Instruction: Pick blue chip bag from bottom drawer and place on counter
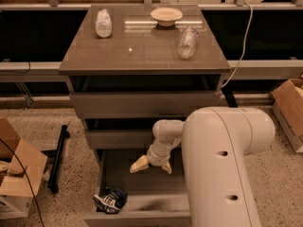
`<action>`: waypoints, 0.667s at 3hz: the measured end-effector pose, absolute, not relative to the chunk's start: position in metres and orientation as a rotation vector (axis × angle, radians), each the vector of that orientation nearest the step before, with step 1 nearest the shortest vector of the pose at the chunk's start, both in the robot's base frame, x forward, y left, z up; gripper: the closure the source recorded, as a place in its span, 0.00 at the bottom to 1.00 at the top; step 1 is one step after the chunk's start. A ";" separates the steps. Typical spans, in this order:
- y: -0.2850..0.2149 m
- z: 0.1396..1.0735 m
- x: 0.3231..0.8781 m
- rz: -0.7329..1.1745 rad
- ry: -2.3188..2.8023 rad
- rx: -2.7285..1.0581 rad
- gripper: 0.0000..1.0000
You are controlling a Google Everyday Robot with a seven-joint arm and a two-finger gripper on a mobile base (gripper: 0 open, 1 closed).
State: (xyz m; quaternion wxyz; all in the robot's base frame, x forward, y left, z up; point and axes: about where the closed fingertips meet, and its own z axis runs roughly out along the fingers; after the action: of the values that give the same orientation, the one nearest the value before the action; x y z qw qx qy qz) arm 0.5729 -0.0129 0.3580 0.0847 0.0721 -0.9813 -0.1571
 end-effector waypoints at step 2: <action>0.052 0.289 0.567 -0.631 -2.779 0.116 0.00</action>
Offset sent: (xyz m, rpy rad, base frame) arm -0.0031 0.1113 -0.1255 0.1999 0.2487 -0.1019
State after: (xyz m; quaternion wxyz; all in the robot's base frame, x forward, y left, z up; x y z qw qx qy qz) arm 0.5672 0.0521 0.2891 0.1442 0.0402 -0.9642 -0.2191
